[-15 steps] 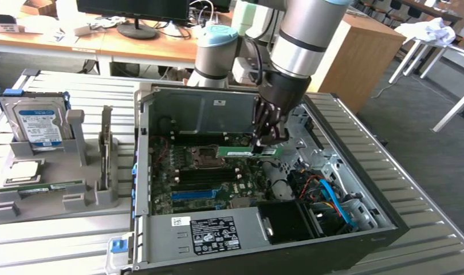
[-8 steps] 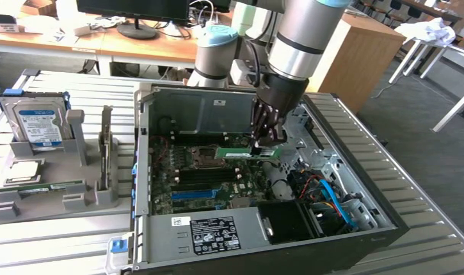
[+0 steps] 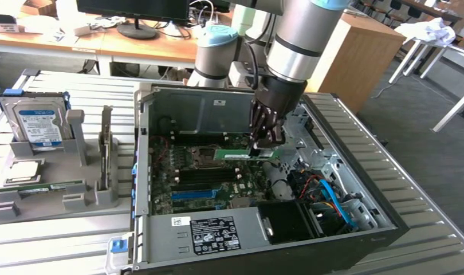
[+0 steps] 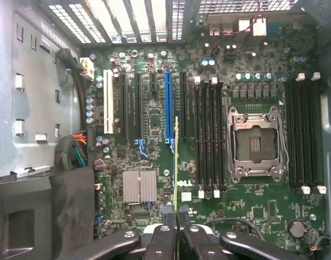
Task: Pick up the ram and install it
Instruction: 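Insert the ram into the slot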
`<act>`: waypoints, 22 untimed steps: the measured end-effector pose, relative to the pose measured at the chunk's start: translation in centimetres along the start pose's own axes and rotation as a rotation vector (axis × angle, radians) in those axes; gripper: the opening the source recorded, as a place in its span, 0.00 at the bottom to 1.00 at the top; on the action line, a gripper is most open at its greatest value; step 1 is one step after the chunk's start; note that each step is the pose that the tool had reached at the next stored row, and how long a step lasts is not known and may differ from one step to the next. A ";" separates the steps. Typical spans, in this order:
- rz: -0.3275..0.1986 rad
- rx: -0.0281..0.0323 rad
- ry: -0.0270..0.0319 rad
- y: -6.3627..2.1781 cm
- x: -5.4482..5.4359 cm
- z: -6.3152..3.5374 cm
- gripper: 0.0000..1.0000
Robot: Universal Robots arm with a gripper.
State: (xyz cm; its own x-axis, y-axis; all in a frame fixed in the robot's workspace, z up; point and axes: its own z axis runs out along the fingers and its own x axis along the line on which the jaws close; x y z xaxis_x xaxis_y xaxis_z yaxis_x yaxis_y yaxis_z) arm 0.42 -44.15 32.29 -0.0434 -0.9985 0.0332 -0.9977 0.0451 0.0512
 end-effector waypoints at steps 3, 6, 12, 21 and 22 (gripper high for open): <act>0.000 0.0000 0.0001 0.04 0.0 0.15 0.13; 0.000 0.0000 0.0001 0.08 0.0 0.31 0.13; 0.000 0.0000 0.0001 0.14 0.0 0.63 0.13; 0.000 0.0000 0.0000 0.32 0.0 1.08 0.13; 0.000 0.0000 0.0000 0.34 0.0 1.12 0.13</act>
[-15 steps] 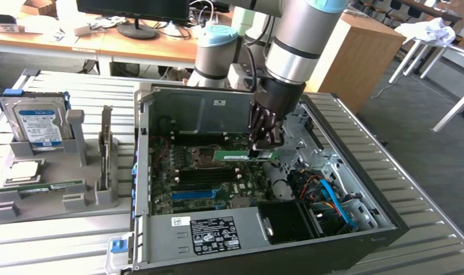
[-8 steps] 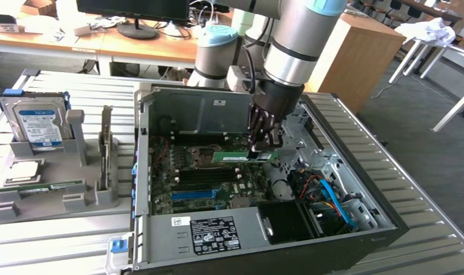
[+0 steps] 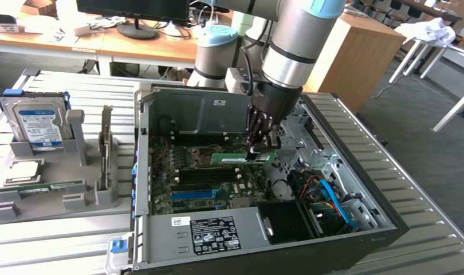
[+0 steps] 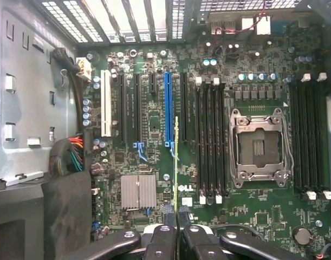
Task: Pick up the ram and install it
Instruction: 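Insert the ram into the slot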
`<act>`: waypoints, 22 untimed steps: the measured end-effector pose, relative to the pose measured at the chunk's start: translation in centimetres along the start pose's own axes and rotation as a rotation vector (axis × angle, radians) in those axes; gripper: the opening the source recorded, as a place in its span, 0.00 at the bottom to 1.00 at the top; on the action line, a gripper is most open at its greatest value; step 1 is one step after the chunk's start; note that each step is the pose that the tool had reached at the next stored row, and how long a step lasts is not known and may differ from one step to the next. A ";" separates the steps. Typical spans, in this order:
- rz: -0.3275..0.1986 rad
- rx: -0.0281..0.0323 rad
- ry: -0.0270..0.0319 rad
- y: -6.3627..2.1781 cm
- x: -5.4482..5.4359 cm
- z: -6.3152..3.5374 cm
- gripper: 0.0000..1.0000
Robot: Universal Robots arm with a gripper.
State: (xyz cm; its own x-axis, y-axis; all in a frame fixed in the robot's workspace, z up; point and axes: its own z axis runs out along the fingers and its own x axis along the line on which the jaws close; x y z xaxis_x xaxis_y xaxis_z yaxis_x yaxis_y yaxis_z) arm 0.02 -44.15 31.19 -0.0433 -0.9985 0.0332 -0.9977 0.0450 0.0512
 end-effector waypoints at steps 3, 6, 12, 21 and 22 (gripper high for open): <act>0.000 0.0000 0.0000 0.07 0.0 0.14 0.13; 0.000 0.0000 0.0000 0.15 0.0 0.29 0.13; 0.000 0.0000 0.0000 0.29 0.0 0.56 0.13; 0.000 0.0000 -0.0001 0.50 0.0 0.98 0.13; 0.000 0.0000 0.0001 0.52 0.0 1.02 0.13</act>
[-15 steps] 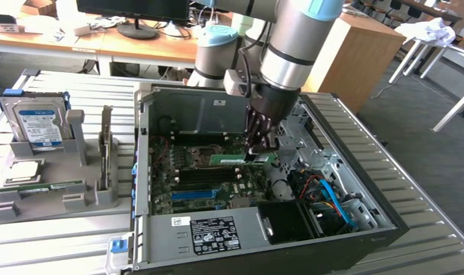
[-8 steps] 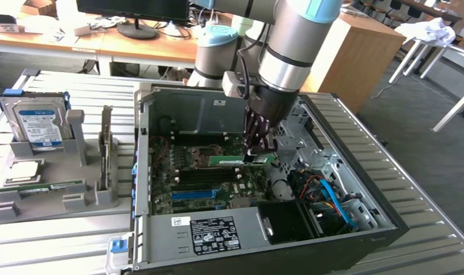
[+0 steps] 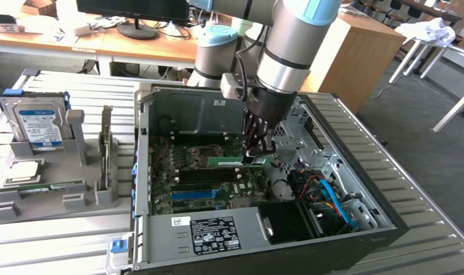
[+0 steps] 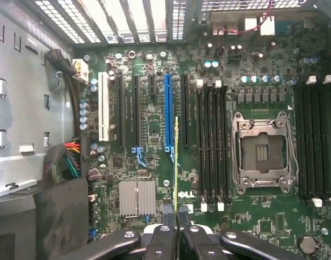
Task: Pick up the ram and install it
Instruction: 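Insert the ram into the slot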
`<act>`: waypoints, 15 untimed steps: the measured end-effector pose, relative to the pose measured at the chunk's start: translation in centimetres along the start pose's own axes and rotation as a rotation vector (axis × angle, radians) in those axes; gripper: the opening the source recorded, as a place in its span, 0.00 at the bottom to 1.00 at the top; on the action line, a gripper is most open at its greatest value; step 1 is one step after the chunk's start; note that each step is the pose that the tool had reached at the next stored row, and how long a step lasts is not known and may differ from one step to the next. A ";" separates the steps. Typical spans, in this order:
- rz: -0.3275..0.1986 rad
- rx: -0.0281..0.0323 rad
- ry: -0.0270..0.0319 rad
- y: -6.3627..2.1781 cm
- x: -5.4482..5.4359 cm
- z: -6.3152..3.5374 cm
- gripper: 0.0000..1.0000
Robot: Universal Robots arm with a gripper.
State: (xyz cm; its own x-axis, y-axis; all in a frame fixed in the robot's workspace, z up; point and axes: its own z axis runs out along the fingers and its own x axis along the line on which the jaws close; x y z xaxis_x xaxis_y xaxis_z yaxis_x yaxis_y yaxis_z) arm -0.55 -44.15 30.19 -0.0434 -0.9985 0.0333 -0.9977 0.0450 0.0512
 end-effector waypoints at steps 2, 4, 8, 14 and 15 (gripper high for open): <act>0.000 0.0000 0.0000 0.04 0.0 0.09 0.13; 0.000 0.0000 0.0000 0.08 0.0 0.19 0.13; 0.000 -0.0001 -0.0001 0.18 0.0 0.38 0.13; 0.000 0.0000 0.0000 0.30 0.0 0.66 0.13; 0.000 0.0000 -0.0001 0.32 0.0 0.71 0.13</act>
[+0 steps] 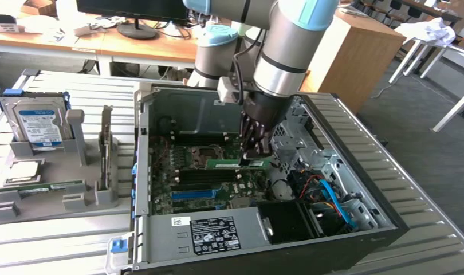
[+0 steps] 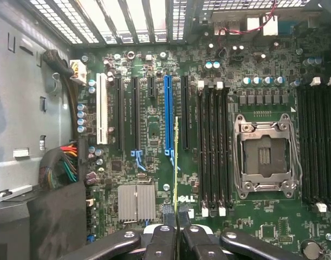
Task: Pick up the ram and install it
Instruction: 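Insert the ram into the slot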
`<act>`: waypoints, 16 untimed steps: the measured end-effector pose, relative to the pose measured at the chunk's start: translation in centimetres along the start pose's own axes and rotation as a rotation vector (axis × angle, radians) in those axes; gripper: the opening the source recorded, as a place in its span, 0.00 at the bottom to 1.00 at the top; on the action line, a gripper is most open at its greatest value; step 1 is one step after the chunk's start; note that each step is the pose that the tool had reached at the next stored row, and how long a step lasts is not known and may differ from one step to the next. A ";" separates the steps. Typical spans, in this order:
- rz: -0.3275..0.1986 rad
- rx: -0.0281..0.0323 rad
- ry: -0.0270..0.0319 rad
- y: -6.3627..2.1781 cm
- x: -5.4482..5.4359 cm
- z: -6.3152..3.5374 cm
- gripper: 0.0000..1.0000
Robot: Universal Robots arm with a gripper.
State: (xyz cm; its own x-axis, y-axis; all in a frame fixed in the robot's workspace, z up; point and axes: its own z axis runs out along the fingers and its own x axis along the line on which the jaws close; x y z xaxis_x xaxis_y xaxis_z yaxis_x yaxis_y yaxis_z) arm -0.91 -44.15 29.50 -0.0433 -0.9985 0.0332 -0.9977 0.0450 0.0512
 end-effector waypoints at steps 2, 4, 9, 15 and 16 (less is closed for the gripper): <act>0.000 0.0000 0.0000 0.05 0.0 0.10 0.13; 0.000 0.0000 0.0000 0.09 0.0 0.19 0.13; 0.000 0.0000 0.0000 0.18 0.0 0.44 0.13; 0.000 0.0000 0.0000 0.28 0.0 0.73 0.13; 0.000 0.0000 0.0001 0.30 0.0 0.77 0.13</act>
State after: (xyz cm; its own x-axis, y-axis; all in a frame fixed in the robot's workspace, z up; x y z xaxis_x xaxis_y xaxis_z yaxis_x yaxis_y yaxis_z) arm -1.24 -44.15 28.74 -0.0433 -0.9985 0.0333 -0.9977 0.0450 0.0511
